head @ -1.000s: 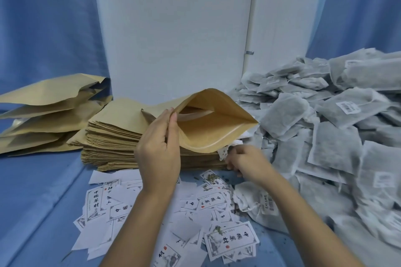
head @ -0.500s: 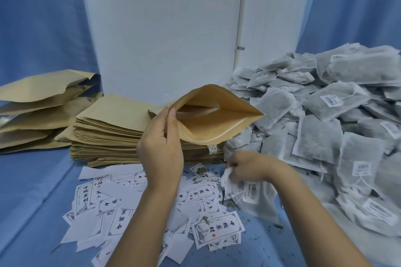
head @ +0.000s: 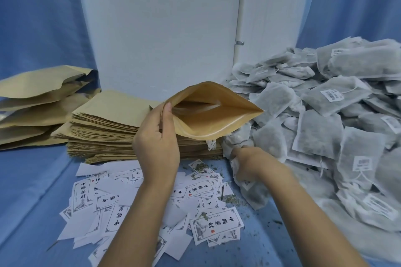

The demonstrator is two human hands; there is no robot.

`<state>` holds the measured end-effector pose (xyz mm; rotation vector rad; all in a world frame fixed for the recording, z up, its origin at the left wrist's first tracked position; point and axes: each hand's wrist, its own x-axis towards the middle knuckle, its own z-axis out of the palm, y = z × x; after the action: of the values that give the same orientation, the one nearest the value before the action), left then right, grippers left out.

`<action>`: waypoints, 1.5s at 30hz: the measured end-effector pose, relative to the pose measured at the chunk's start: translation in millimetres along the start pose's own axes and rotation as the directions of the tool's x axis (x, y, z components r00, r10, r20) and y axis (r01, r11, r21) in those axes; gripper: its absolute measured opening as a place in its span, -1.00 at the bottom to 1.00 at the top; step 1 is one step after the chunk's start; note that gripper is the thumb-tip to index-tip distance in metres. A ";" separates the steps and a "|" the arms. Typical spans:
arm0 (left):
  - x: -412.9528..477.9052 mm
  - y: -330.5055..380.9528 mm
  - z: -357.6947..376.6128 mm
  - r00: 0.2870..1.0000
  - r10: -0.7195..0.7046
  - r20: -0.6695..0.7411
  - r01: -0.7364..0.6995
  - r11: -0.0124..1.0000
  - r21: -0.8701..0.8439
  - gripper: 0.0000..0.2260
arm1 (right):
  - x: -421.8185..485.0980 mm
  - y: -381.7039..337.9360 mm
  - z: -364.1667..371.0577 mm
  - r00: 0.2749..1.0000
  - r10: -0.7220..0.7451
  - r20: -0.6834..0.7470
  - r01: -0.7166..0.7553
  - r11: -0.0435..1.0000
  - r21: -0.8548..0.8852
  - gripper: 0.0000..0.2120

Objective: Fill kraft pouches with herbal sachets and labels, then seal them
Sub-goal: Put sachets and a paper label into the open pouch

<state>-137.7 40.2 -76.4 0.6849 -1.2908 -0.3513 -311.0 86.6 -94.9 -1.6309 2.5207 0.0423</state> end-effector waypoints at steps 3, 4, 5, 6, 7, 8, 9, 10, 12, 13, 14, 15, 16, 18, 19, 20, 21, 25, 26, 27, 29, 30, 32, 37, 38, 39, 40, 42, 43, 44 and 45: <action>0.2 -1.0 0.1 1.000 0.003 0.010 -0.003 1.000 0.009 -0.76 | -3.4 -5.6 0.2 0.998 0.024 0.053 -0.018 0.994 -0.109 -0.56; 0.6 -1.3 -0.5 1.000 0.001 0.012 -0.001 1.000 0.011 -0.75 | -3.5 -6.7 -0.9 0.998 0.027 0.049 -0.021 0.994 -0.104 -0.69; 1.2 -1.5 -1.0 1.000 -0.001 0.008 0.001 1.000 0.012 -0.75 | -4.2 -7.4 -3.2 0.999 0.020 0.028 -0.018 0.997 -0.076 -0.84; 2.0 -1.6 -1.8 1.000 -0.006 -0.002 0.006 1.000 0.011 -0.75 | -5.6 -7.3 -6.2 1.000 0.016 0.005 -0.016 0.999 -0.035 -0.91; 3.0 -1.5 -2.2 1.000 -0.011 -0.020 0.011 1.000 0.006 -0.76 | -8.1 -6.9 -10.9 1.000 0.008 -0.019 -0.007 1.000 0.020 -0.96; 3.8 -1.0 -2.8 0.999 -0.015 -0.043 0.015 1.000 -0.002 -0.76 | -10.0 -5.3 -16.7 0.998 -0.004 -0.058 0.010 0.994 0.106 -0.88; 4.6 -0.2 -3.2 0.997 -0.017 -0.069 0.016 1.000 -0.012 -0.77 | -11.1 -3.0 -22.9 0.993 -0.009 -0.117 0.034 0.977 0.212 -0.77; 5.1 1.0 -3.6 0.995 -0.018 -0.094 0.016 1.000 -0.023 -0.76 | -11.8 -0.1 -28.8 0.981 -0.006 -0.194 0.073 0.937 0.341 -0.71; 5.9 4.1 -4.6 0.989 -0.024 -0.143 0.019 0.999 -0.043 -0.73 | -14.9 3.9 -37.4 0.941 0.020 -0.338 0.193 0.789 0.584 -0.74; 6.7 5.7 -5.3 0.986 -0.027 -0.165 0.019 0.999 -0.048 -0.70 | -15.8 4.7 -39.1 0.922 0.026 -0.387 0.253 0.716 0.650 -0.79; 7.9 6.8 -6.3 0.982 -0.023 -0.186 0.014 0.999 -0.049 -0.66 | -14.8 4.2 -38.5 0.905 0.026 -0.425 0.296 0.678 0.673 -0.81; 9.6 7.2 -7.1 0.979 -0.010 -0.203 0.001 0.999 -0.043 -0.65 | -13.6 3.3 -36.1 0.891 0.027 -0.454 0.315 0.684 0.658 -0.80; 11.3 6.8 -8.0 0.976 0.012 -0.217 -0.019 0.999 -0.031 -0.66 | -12.0 2.6 -33.1 0.873 0.026 -0.488 0.326 0.714 0.620 -0.77; 13.9 3.5 -9.5 0.969 0.068 -0.237 -0.069 0.998 0.004 -0.71 | -12.1 0.8 -30.0 0.840 -0.005 -0.543 0.371 0.734 0.568 -0.75; 14.5 0.6 -10.4 0.966 0.095 -0.239 -0.092 0.995 0.027 -0.73 | -13.9 -0.4 -30.5 0.833 -0.042 -0.552 0.418 0.701 0.577 -0.81; 14.6 -2.5 -11.3 0.965 0.118 -0.234 -0.109 0.993 0.050 -0.75 | -15.6 -1.6 -31.1 0.829 -0.084 -0.553 0.465 0.654 0.597 -0.85; 14.5 -5.3 -11.9 0.965 0.136 -0.223 -0.123 0.990 0.071 -0.76 | -17.6 -2.8 -32.3 0.824 -0.124 -0.553 0.505 0.601 0.619 -0.82; 12.2 -14.1 -12.5 0.962 0.229 -0.151 -0.205 0.966 0.158 -0.78 | -29.7 -6.1 -41.8 0.836 -0.219 -0.504 0.549 0.357 0.756 -0.70; 11.2 -16.2 -12.4 0.961 0.244 -0.129 -0.220 0.960 0.175 -0.78 | -31.2 -7.0 -43.9 0.847 -0.228 -0.480 0.531 0.308 0.790 -0.77; 10.0 -18.0 -12.0 0.964 0.246 -0.102 -0.224 0.957 0.185 -0.77 | -32.8 -8.2 -45.8 0.859 -0.224 -0.460 0.507 0.261 0.821 -0.84; 6.7 -19.9 -10.6 0.969 0.243 -0.042 -0.230 0.951 0.206 -0.76 | -33.4 -10.6 -49.3 0.891 -0.175 -0.420 0.447 0.171 0.878 -0.90; 4.9 -20.1 -9.6 0.969 0.247 -0.022 -0.236 0.947 0.217 -0.75 | -32.5 -12.2 -50.4 0.912 -0.139 -0.386 0.403 0.126 0.907 -0.90; 1.9 -19.2 -7.4 0.968 0.249 0.001 -0.243 0.944 0.222 -0.75 | -30.3 -18.3 -50.2 0.959 -0.079 -0.273 0.276 0.036 0.961 -0.86; -2.3 -16.9 -4.7 0.972 0.232 0.030 -0.233 0.947 0.221 -0.77 | -23.6 -28.2 -39.6 0.968 0.111 -0.225 0.239 -0.125 0.963 -0.91; -3.0 -16.5 -4.4 0.974 0.225 0.039 -0.228 0.948 0.220 -0.78 | -23.3 -29.2 -39.7 0.965 0.150 -0.214 0.241 -0.190 0.952 -0.94; -3.3 -16.2 -4.1 0.975 0.218 0.046 -0.223 0.949 0.222 -0.79 | -23.1 -29.5 -40.0 0.964 0.182 -0.192 0.236 -0.257 0.937 -0.94; -3.4 -16.0 -3.7 0.976 0.210 0.049 -0.216 0.951 0.223 -0.80 | -23.4 -29.5 -41.0 0.964 0.205 -0.169 0.228 -0.314 0.921 -0.95; -3.1 -16.0 -3.0 0.980 0.190 0.053 -0.197 0.956 0.216 -0.82 | -23.6 -28.4 -43.6 0.967 0.219 -0.127 0.210 -0.414 0.886 -0.93; -3.1 -16.0 -2.6 0.982 0.182 0.057 -0.190 0.958 0.215 -0.82 | -23.5 -27.6 -44.6 0.973 0.204 -0.105 0.189 -0.455 0.870 -0.88; -3.3 -16.2 -2.5 0.982 0.177 0.060 -0.186 0.958 0.217 -0.82 | -24.0 -26.9 -45.9 0.980 0.179 -0.082 0.159 -0.477 0.864 -0.85; -3.6 -16.5 -2.3 0.982 0.175 0.063 -0.185 0.957 0.222 -0.82 | -24.6 -26.4 -47.1 0.986 0.152 -0.063 0.130 -0.479 0.868 -0.85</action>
<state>-134.2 30.5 -89.9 0.7478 -1.4366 -0.0693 -281.8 93.4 -43.7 -0.5113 1.1113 -1.8859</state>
